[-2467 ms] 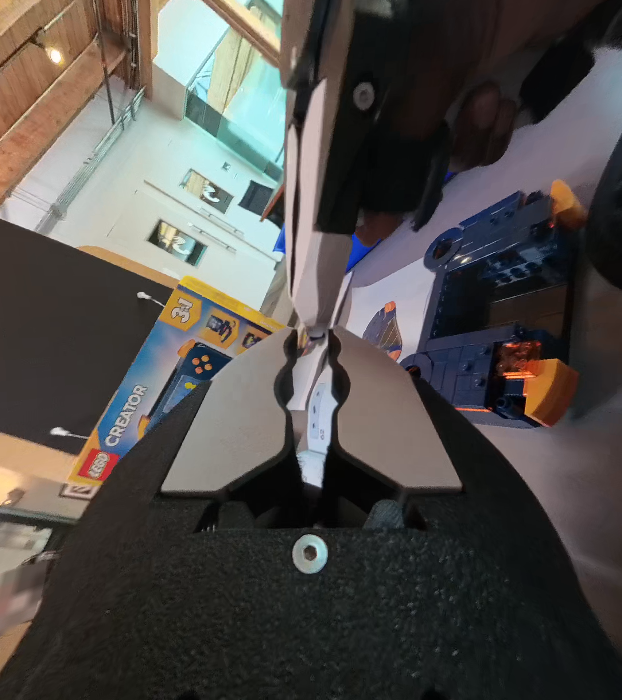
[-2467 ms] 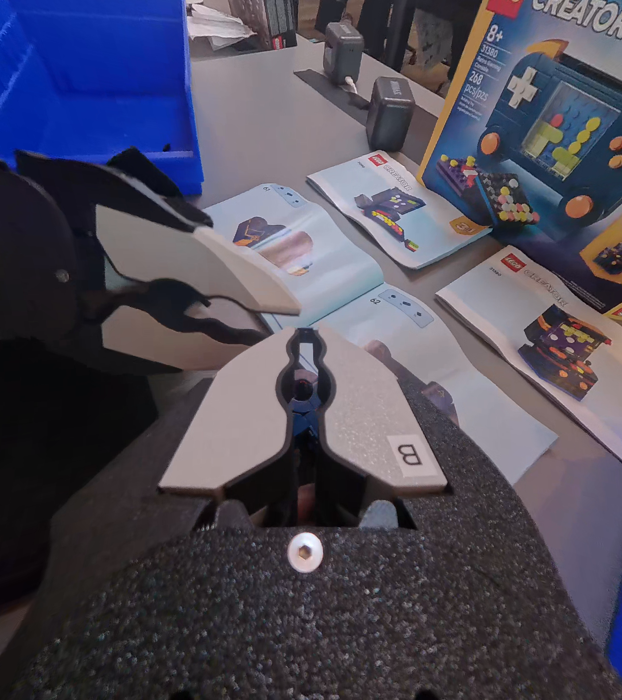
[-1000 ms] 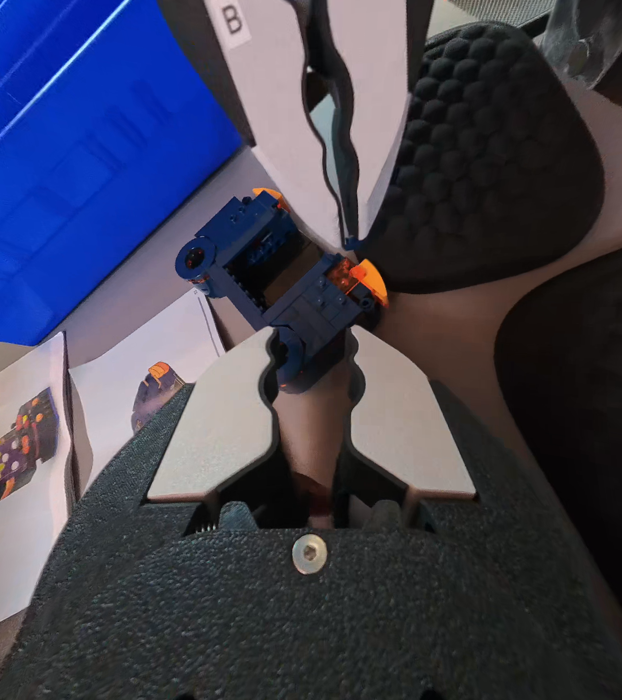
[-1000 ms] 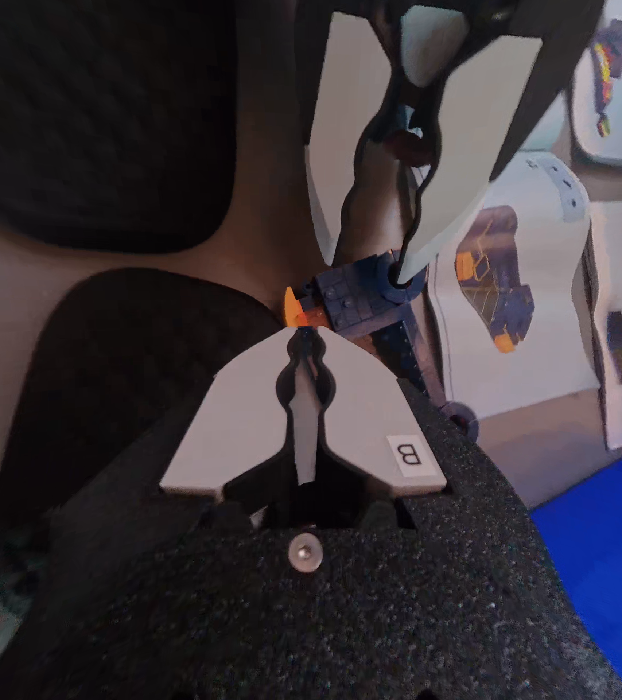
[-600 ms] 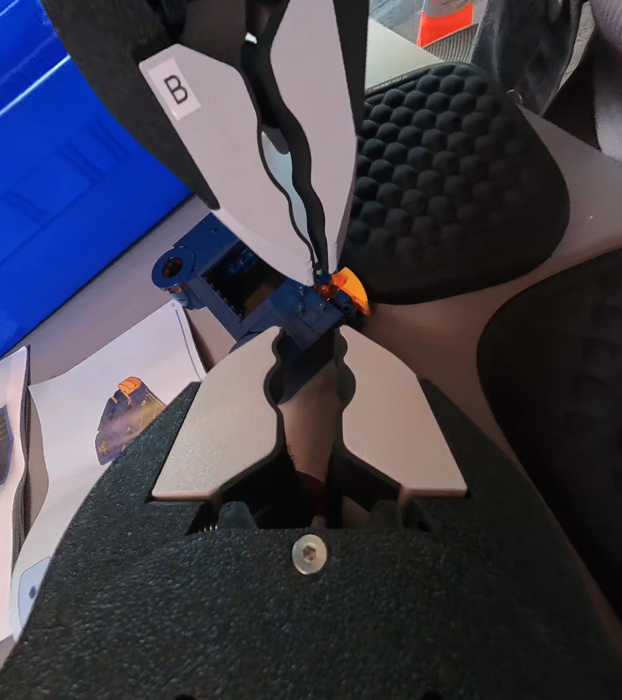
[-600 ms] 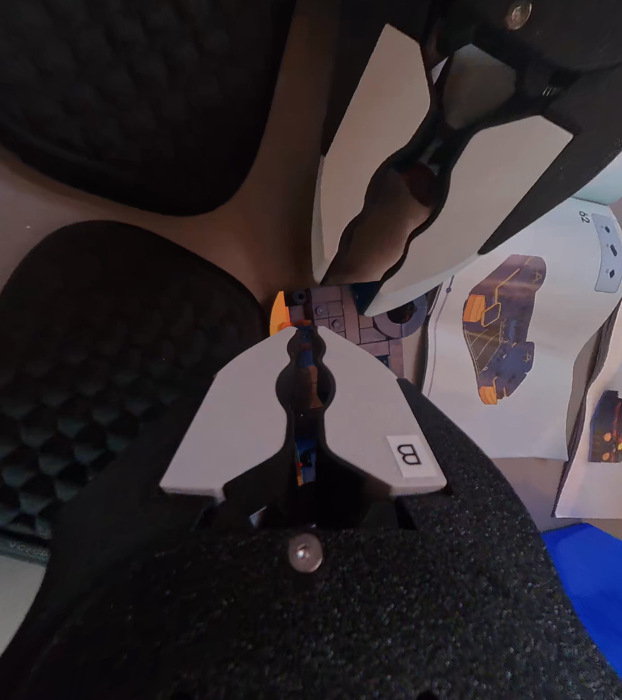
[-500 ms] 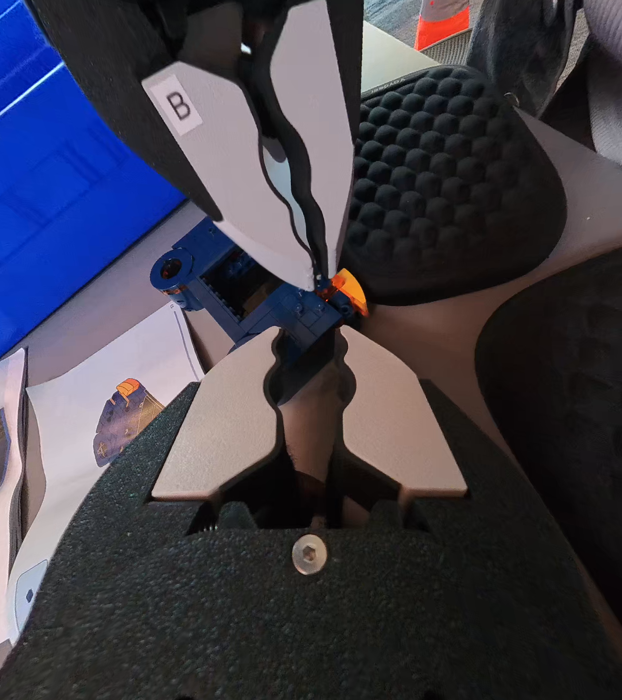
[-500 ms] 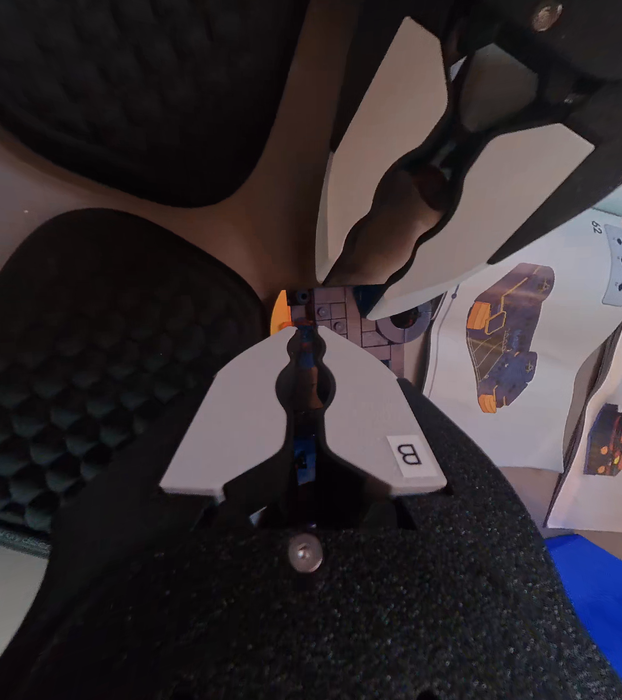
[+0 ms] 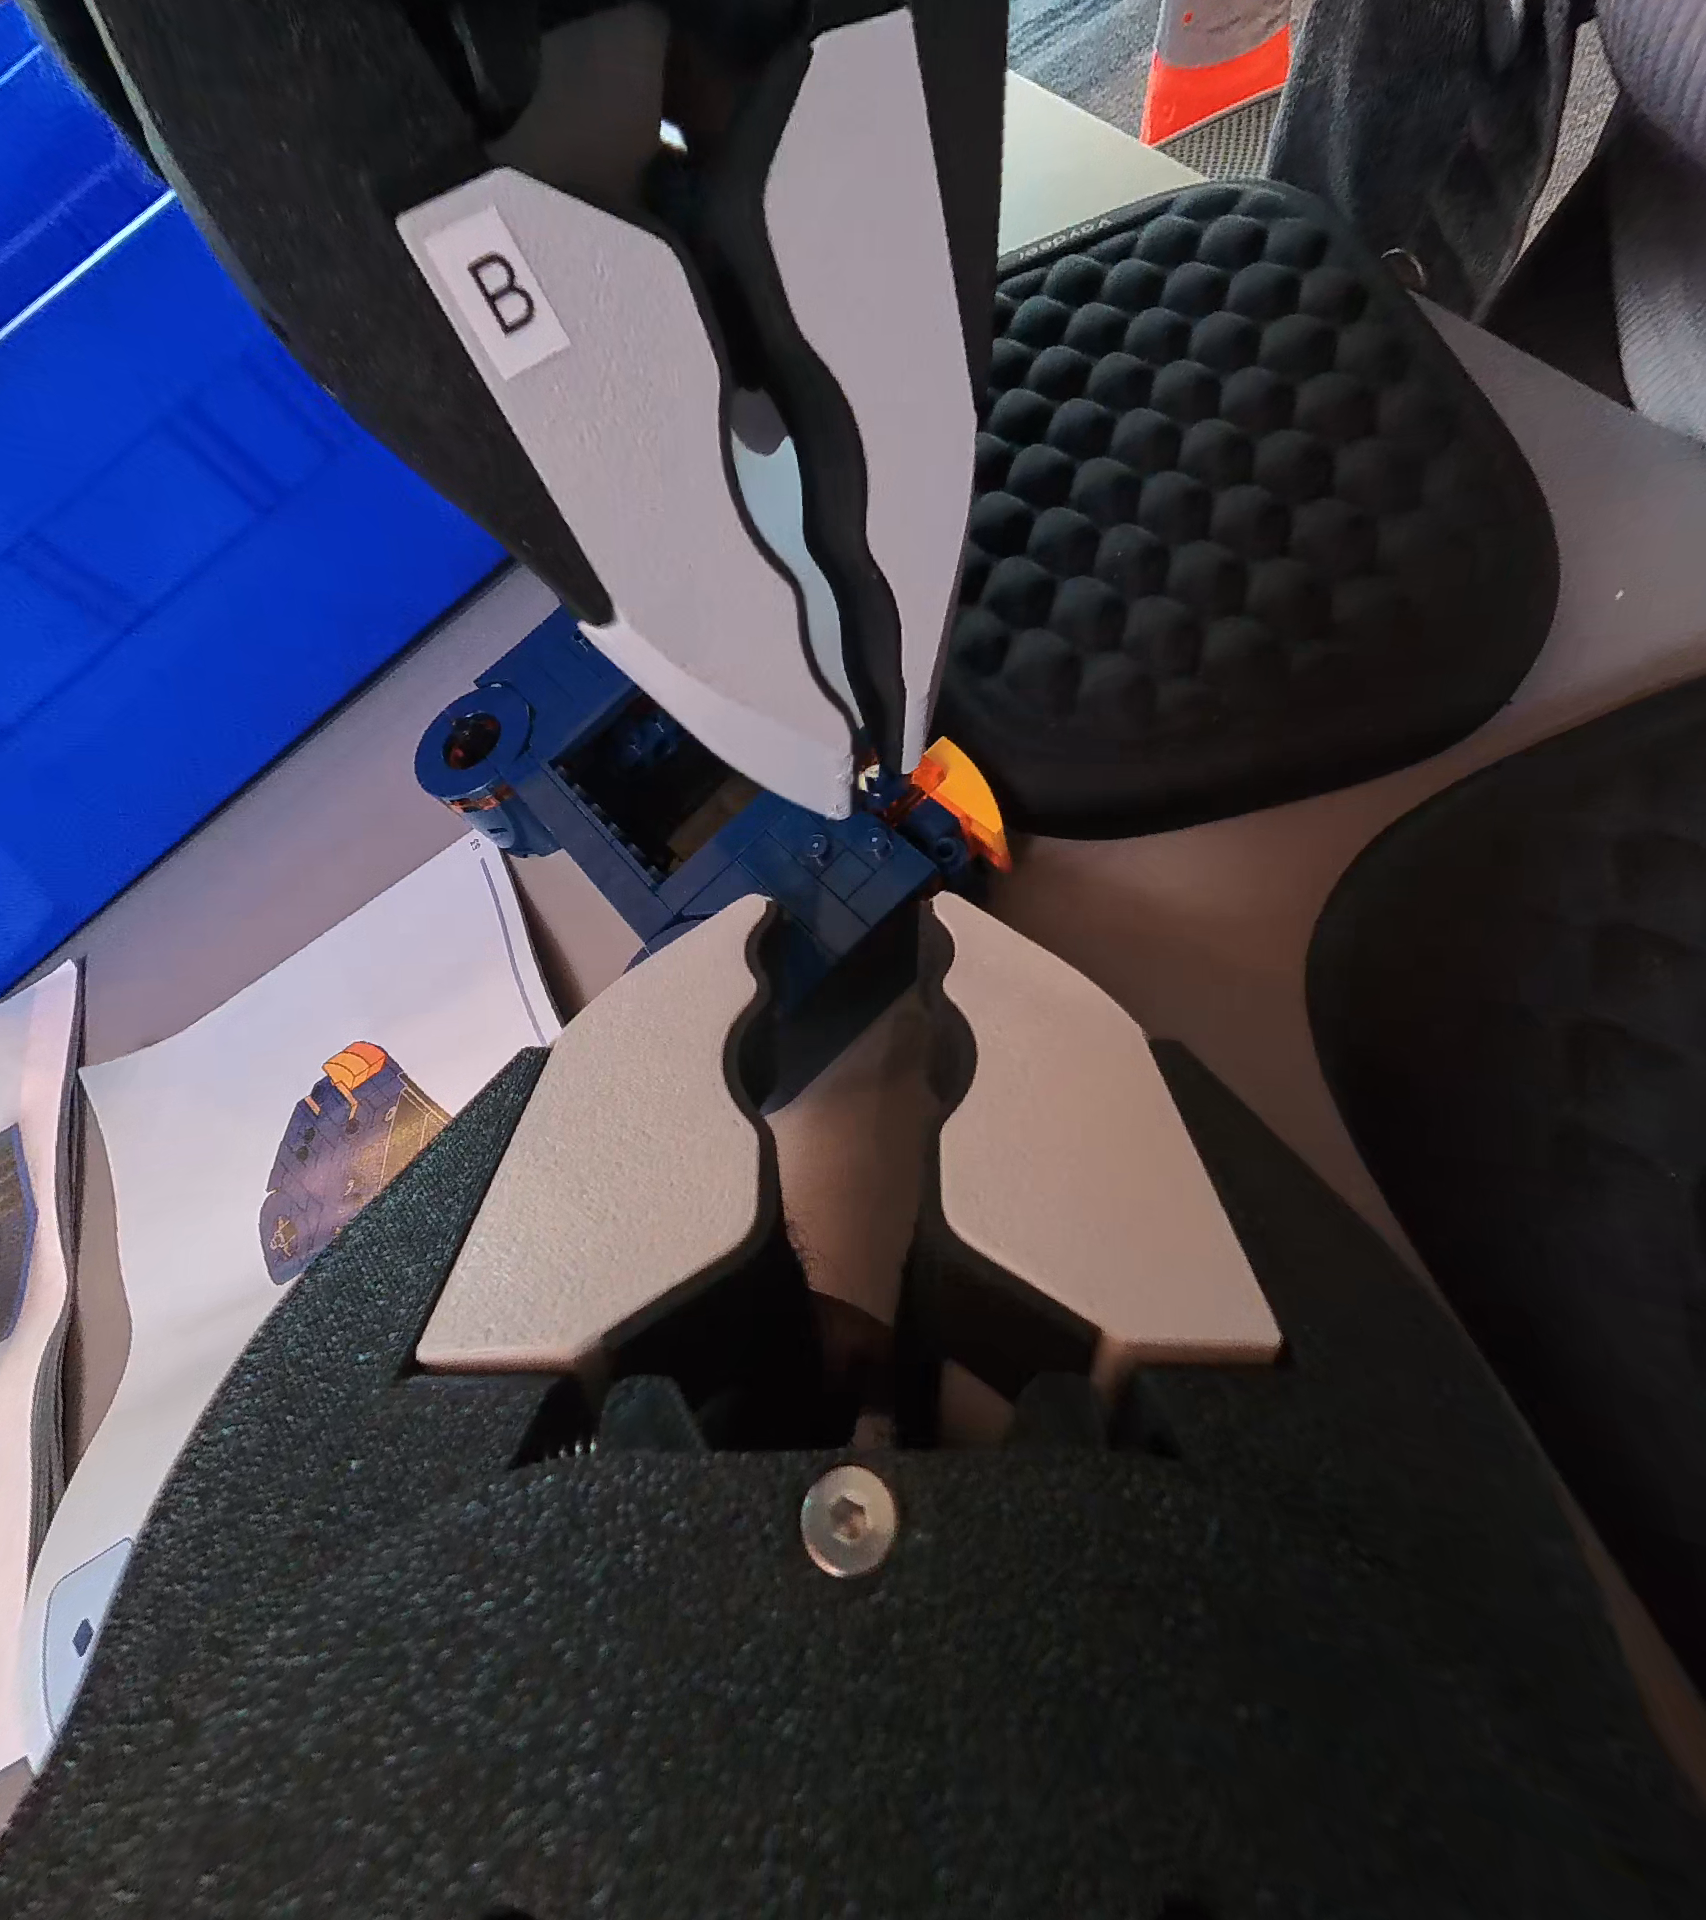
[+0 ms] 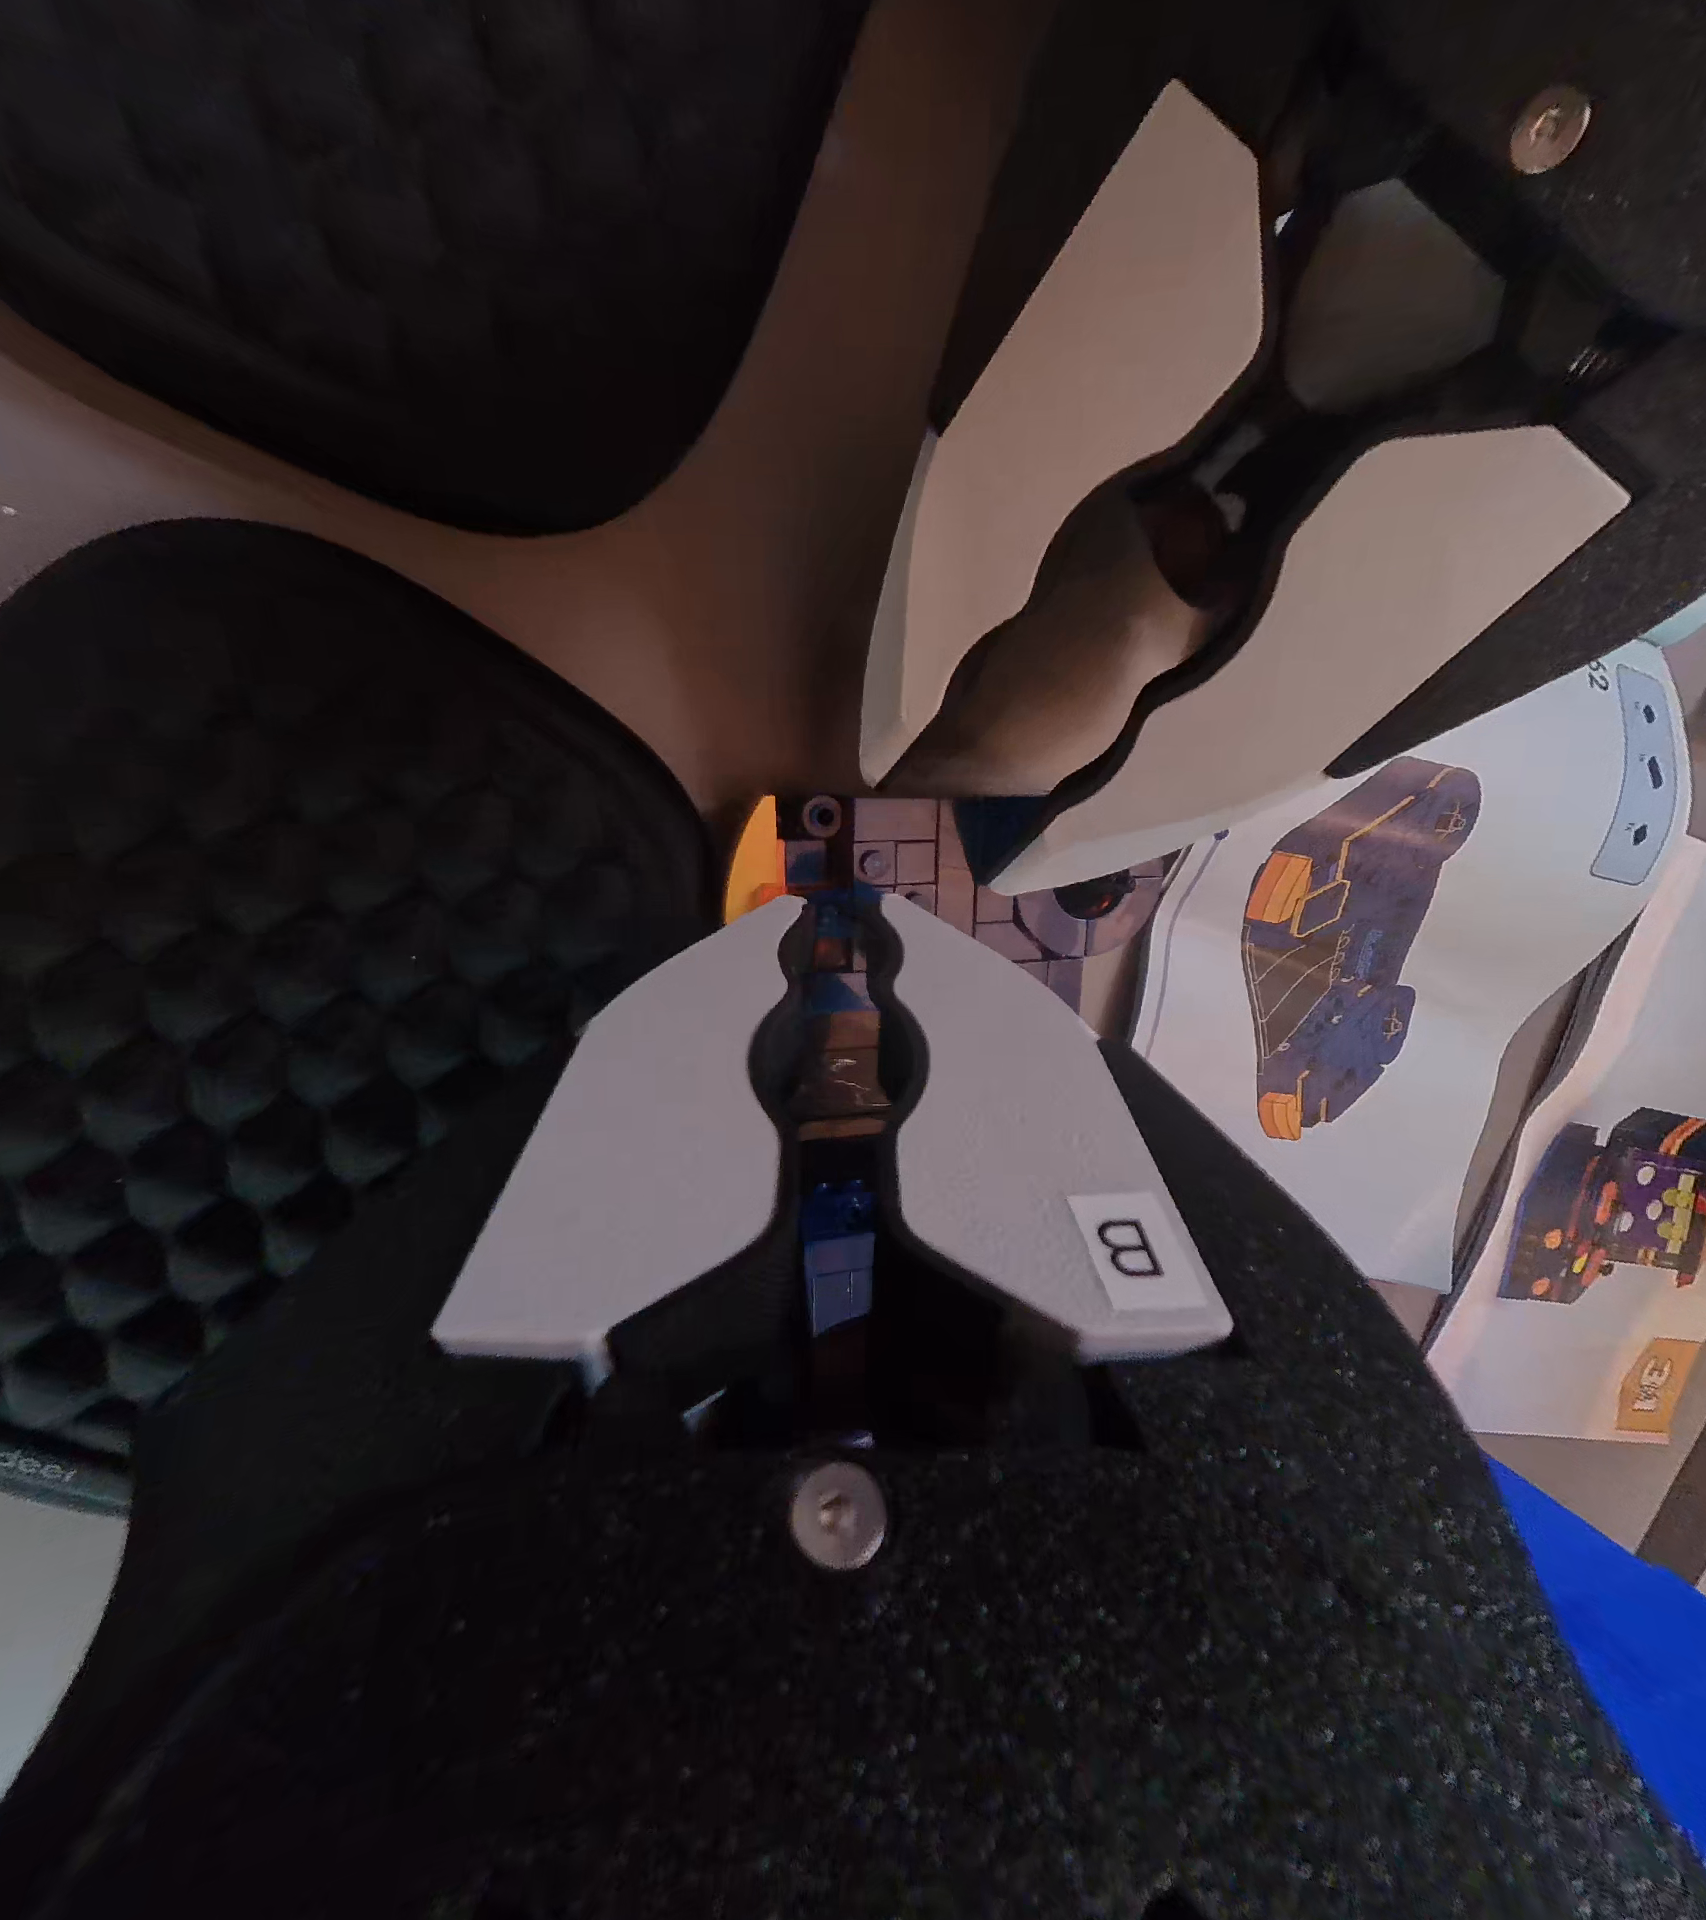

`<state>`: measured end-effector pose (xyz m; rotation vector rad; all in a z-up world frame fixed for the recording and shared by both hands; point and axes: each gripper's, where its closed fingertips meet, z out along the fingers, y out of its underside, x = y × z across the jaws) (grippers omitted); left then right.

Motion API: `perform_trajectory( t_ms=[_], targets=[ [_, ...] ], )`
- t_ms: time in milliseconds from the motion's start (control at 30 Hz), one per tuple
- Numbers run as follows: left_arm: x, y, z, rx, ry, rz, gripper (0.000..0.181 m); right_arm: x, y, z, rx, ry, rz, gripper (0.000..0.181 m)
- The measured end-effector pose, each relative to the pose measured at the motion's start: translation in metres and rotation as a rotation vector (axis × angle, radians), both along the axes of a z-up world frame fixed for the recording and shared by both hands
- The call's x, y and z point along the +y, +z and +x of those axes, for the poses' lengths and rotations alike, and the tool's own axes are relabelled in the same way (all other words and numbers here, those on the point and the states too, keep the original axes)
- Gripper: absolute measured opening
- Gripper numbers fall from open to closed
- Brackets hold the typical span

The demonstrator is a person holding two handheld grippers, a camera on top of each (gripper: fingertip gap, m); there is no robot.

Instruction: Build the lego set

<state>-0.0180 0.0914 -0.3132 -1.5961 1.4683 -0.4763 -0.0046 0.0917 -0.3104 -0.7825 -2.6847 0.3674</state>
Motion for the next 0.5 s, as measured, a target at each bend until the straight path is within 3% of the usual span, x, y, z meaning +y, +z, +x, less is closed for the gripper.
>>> perform_trajectory(
  t_ms=[500],
  targets=[
    [0.0003, 0.0001, 0.0001, -0.002, 0.000, 0.005, 0.024, 0.0034, 0.0011, -0.0025, -0.001, -0.056, -0.010, 0.017]
  ],
)
